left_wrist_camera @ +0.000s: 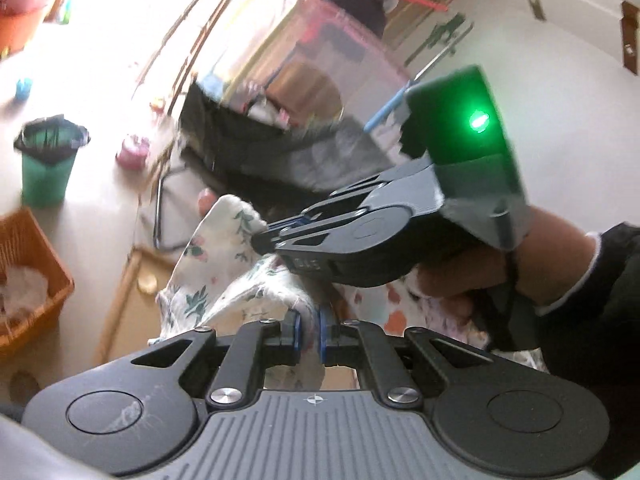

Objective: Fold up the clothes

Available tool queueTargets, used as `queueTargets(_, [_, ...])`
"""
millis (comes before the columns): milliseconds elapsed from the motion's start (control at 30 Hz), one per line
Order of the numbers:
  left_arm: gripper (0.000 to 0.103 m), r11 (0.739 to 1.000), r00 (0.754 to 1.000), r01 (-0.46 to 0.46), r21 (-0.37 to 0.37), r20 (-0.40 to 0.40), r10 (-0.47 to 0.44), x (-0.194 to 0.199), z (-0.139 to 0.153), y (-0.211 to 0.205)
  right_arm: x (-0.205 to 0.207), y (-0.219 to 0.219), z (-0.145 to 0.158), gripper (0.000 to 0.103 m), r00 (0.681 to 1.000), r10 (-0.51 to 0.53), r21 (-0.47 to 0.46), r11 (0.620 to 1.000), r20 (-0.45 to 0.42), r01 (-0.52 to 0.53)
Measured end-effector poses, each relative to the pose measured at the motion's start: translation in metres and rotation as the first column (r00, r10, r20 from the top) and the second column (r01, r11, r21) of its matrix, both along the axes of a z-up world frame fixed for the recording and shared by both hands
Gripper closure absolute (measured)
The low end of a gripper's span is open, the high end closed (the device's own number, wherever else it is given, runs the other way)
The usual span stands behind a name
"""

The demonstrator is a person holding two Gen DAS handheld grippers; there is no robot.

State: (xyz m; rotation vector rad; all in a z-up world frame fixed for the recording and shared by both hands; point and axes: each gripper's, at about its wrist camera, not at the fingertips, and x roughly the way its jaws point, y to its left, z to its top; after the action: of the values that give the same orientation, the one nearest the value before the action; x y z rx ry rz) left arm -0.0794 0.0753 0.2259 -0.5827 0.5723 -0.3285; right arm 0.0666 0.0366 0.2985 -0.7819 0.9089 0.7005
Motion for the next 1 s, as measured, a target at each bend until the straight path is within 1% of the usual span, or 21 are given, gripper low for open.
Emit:
queueTargets(67, [0.095, 1.000, 0.999, 0.001, 0.002, 0.043, -0.001, -0.012, 0.027, 0.008, 0.001, 0.004, 0.015, 0.099, 1.000, 0.003, 0.033, 0.999, 0.015, -0.003])
queueTargets(133, [0.095, 1.000, 0.998, 0.019, -0.004, 0.062, -0.018, -0.013, 0.041, 0.006, 0.002, 0.001, 0.022, 0.099, 1.000, 0.004, 0.044, 0.999, 0.014, -0.005])
queueTargets(200, [0.095, 0.999, 0.997, 0.052, -0.008, 0.062, -0.051, -0.016, 0.045, -0.005, 0.004, -0.007, 0.017, 0.099, 1.000, -0.009, 0.026, 1.000, 0.007, 0.009])
queueTargets(267, [0.095, 0.996, 0.995, 0.093, -0.005, 0.049, -0.093, -0.018, 0.043, -0.022, 0.006, -0.021, 0.000, 0.099, 0.999, -0.030, -0.014, 0.999, -0.019, 0.030])
queueTargets(367, [0.095, 0.989, 0.989, 0.149, -0.022, -0.021, -0.149, -0.013, 0.020, -0.050, 0.007, -0.049, -0.034, 0.099, 0.994, -0.081, -0.078, 0.994, -0.070, 0.075])
queueTargets(433, [0.095, 0.980, 0.978, 0.190, -0.050, -0.079, -0.194, -0.008, -0.003, -0.076, 0.006, -0.073, -0.058, 0.099, 0.987, -0.126, -0.121, 0.986, -0.097, 0.114])
queueTargets(500, [0.095, 0.965, 0.956, 0.247, -0.088, -0.142, -0.258, -0.011, -0.031, -0.106, 0.005, -0.099, -0.082, 0.099, 0.978, -0.171, -0.163, 0.975, -0.118, 0.151])
queueTargets(567, [0.095, 0.949, 0.929, 0.299, -0.103, -0.198, -0.314, -0.011, -0.057, -0.139, 0.003, -0.123, -0.101, 0.099, 0.968, -0.212, -0.195, 0.963, -0.133, 0.184])
queueTargets(633, [0.095, 0.938, 0.909, 0.333, -0.096, -0.232, -0.346, -0.012, -0.074, -0.160, 0.002, -0.148, -0.118, 0.099, 0.955, -0.256, -0.216, 0.951, -0.148, 0.222])
queueTargets(667, [0.095, 0.935, 0.901, 0.341, -0.096, -0.251, -0.354, -0.012, -0.082, -0.167, 0.002, -0.159, -0.125, 0.099, 0.947, -0.280, -0.219, 0.945, -0.156, 0.244])
queueTargets(767, [0.094, 0.937, 0.887, 0.332, -0.105, -0.302, -0.349, -0.006, -0.098, -0.167, 0.004, -0.193, -0.144, 0.099, 0.922, -0.350, -0.219, 0.925, -0.168, 0.311])
queueTargets(833, [0.094, 0.950, 0.899, 0.302, -0.084, -0.308, -0.313, -0.007, -0.103, -0.162, 0.004, -0.212, -0.153, 0.099, 0.909, -0.375, -0.217, 0.917, -0.182, 0.335])
queueTargets(900, [0.091, 0.961, 0.911, 0.271, -0.050, -0.309, -0.273, -0.003, -0.107, -0.152, 0.002, -0.225, -0.161, 0.099, 0.902, -0.388, -0.221, 0.912, -0.192, 0.345])
queueTargets(967, [0.091, 0.971, 0.921, 0.240, -0.013, -0.313, -0.232, 0.004, -0.113, -0.139, 0.002, -0.240, -0.172, 0.099, 0.896, -0.407, -0.245, 0.900, -0.179, 0.360])
queueTargets(1000, [0.091, 0.975, 0.925, 0.222, 0.007, -0.319, -0.208, 0.003, -0.110, -0.133, 0.002, -0.247, -0.178, 0.099, 0.893, -0.417, -0.259, 0.893, -0.169, 0.368])
